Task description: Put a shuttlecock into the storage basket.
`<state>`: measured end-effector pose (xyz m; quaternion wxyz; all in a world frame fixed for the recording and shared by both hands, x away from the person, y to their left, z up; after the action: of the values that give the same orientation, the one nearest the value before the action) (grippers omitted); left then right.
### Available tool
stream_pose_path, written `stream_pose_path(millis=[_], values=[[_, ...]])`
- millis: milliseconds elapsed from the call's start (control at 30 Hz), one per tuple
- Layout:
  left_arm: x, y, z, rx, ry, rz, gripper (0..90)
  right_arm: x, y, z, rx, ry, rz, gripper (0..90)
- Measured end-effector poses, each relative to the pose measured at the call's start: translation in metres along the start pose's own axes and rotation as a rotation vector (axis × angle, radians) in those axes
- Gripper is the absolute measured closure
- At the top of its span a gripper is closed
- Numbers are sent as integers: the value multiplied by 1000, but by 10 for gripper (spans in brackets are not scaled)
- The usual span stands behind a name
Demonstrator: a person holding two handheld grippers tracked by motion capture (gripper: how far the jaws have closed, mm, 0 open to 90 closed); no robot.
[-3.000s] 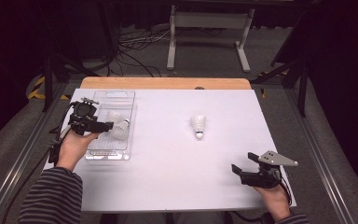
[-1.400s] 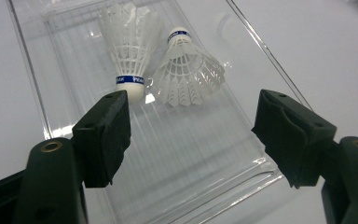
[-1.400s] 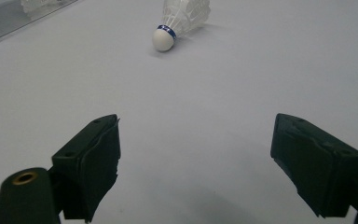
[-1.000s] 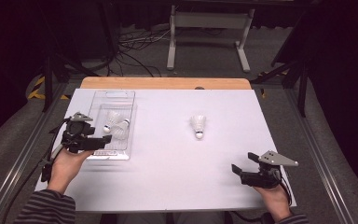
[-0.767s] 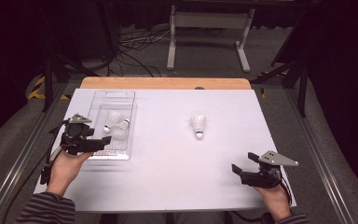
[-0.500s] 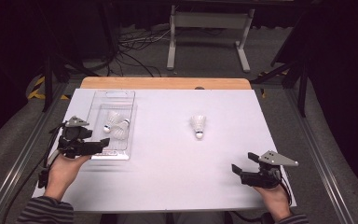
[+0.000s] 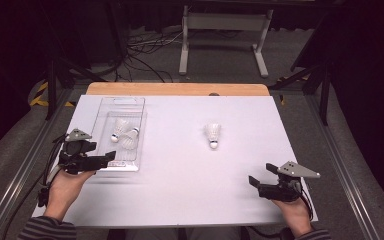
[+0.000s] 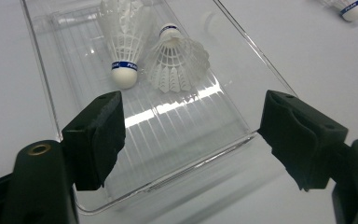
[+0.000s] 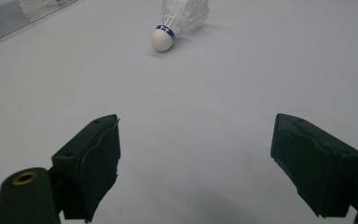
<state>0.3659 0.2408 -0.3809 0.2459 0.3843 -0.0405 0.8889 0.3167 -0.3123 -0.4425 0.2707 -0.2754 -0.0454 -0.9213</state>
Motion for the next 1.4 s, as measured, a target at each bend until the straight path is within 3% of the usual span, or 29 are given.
stream_pose_path(millis=[600, 1400], values=[[5, 5, -12, -16, 44, -38, 242, 0, 0, 0, 1, -1, -2, 163], [5, 11, -29, -26, 94, -46, 249, 1, 0, 0, 3, 6, -1, 163]])
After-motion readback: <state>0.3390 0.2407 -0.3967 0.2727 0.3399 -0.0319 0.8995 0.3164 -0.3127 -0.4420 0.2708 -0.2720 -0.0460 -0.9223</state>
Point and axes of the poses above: each handheld gripper's, and its own axes: x roughly backward along the jaws, z roughly out of its top, y roughly to its right, the point moved 1 cm from there along -x, roughly forward along the jaws, and after that the axes turned 1 degree about -y, right-handed, at the moved point
